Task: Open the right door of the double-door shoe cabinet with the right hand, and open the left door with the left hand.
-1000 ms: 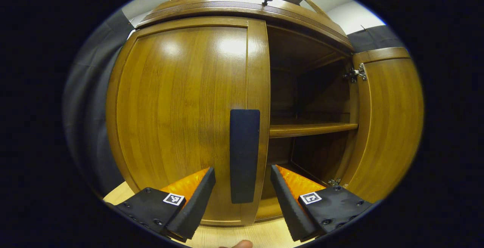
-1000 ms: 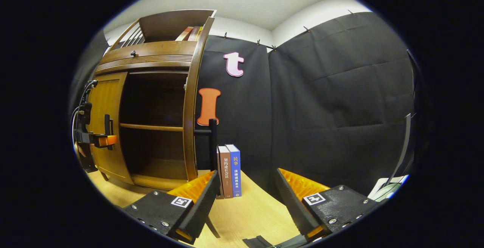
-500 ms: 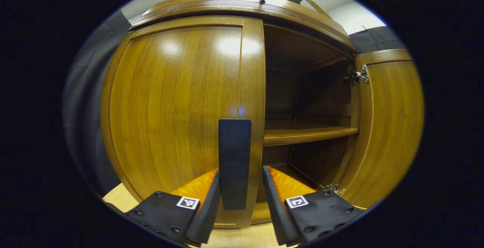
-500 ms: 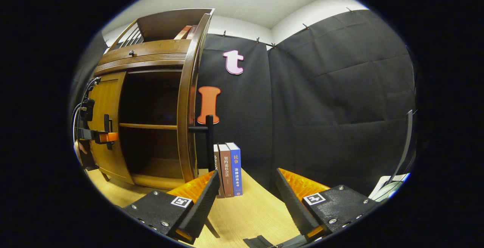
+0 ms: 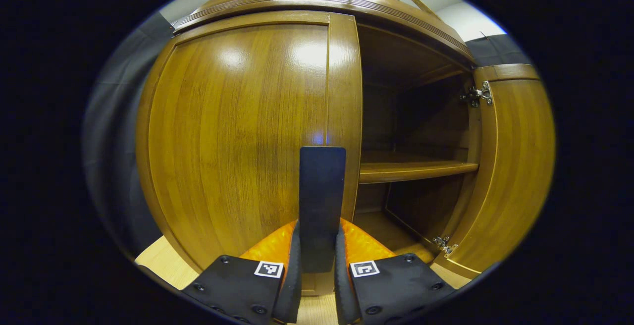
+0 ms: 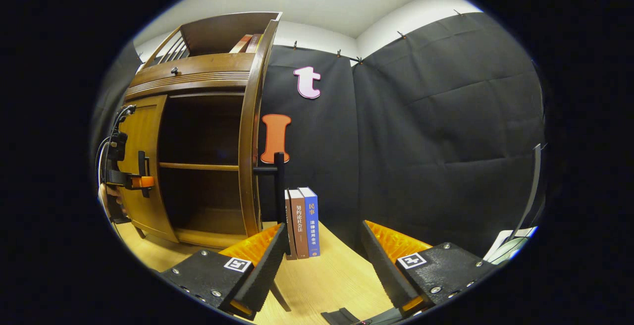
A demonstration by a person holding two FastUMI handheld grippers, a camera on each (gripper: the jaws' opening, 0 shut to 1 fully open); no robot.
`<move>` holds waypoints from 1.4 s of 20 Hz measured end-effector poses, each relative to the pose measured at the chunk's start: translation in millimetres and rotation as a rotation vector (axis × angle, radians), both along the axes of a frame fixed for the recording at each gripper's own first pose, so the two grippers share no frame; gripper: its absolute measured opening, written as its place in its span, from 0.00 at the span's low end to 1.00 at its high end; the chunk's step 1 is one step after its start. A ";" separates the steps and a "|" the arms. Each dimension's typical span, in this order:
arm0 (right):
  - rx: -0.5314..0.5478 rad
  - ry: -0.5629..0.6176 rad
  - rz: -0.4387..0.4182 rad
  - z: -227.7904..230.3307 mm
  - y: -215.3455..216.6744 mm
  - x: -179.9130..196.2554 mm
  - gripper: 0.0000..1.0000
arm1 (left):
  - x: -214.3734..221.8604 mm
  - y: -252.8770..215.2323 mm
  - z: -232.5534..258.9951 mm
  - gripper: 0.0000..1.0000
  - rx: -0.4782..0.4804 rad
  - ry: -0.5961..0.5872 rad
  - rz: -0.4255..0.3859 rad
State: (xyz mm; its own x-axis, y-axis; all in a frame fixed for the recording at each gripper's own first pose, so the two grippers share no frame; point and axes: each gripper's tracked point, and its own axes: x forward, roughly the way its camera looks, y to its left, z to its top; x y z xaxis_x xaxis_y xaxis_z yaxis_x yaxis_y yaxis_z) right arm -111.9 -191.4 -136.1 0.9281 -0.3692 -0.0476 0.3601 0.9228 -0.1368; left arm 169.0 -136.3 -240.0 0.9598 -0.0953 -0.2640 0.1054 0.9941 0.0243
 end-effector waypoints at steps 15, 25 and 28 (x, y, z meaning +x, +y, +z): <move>-0.010 -0.022 0.016 23.6 28.5 -16.3 1.00 | -66.0 11.3 16.1 0.27 -0.019 0.014 -0.089; -0.002 -0.030 0.096 40.4 67.0 -16.2 1.00 | -114.6 32.9 29.1 0.27 -0.045 0.010 -0.114; 0.000 -0.030 0.113 42.8 74.6 -17.7 1.00 | -129.6 43.4 31.3 0.27 -0.037 0.007 -0.120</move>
State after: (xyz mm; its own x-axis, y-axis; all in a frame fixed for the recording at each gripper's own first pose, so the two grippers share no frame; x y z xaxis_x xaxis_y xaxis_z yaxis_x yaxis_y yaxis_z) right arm -129.6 -116.8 -93.3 0.9648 -0.2624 -0.0193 0.2579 0.9577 -0.1276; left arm 39.4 -92.8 -208.7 0.9389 -0.2194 -0.2652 0.2239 0.9745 -0.0136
